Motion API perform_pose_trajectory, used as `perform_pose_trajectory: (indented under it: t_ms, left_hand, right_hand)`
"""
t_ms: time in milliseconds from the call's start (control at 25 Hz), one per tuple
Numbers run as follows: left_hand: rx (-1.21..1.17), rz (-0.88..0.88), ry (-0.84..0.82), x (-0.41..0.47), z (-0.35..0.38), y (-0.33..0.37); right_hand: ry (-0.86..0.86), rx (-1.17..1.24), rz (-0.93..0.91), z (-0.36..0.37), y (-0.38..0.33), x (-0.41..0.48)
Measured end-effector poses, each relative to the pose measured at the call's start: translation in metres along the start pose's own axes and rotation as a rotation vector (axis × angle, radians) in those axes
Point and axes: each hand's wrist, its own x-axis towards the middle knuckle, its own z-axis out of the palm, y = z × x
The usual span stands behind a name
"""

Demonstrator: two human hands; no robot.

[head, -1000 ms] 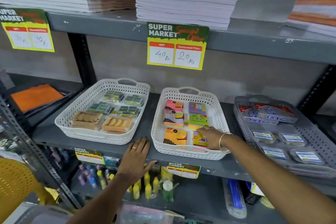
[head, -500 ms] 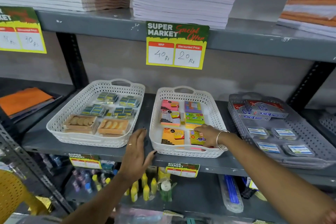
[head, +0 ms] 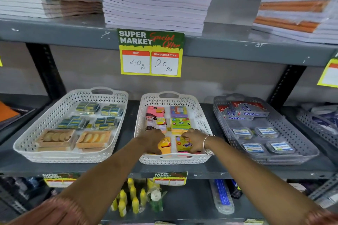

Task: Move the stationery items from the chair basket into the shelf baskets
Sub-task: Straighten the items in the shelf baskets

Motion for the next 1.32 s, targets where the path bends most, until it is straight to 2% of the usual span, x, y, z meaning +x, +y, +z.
perform_pose_trajectory:
  t_ms: [520, 600, 720, 800, 880, 960, 1120, 1200, 1320]
  left_hand:
    - [-0.031, 0.03, 0.065, -0.005, 0.0, -0.009]
    - [-0.082, 0.058, 0.16, -0.007, -0.011, 0.0]
    - [-0.131, 0.135, 0.453, -0.005, -0.039, 0.037]
    - [-0.206, 0.207, 0.551, 0.004, -0.057, 0.085]
    - [-0.261, 0.302, 0.578, 0.023, -0.072, 0.143]
    - [-0.263, 0.332, 0.516, 0.051, -0.077, 0.196]
    - [-0.157, 0.203, 0.192, 0.109, -0.067, 0.26]
    - [-0.061, 0.151, 0.071, 0.125, -0.061, 0.273]
    - [-0.007, 0.1, -0.01, 0.135, -0.052, 0.282]
  right_hand:
    - [-0.001, 0.072, 0.033, -0.012, -0.004, -0.013]
    - [0.101, 0.24, 0.042, -0.029, 0.008, -0.026]
    - [0.32, 0.478, 0.084, -0.058, 0.053, -0.06]
    - [0.402, 0.508, 0.176, -0.066, 0.104, -0.091]
    - [0.441, 0.461, 0.276, -0.061, 0.163, -0.121]
    - [0.381, 0.33, 0.352, -0.046, 0.214, -0.146]
    - [0.166, 0.134, 0.355, -0.008, 0.275, -0.164]
    - [0.077, 0.081, 0.309, 0.003, 0.282, -0.16]
    - [0.02, -0.012, 0.257, 0.014, 0.287, -0.153]
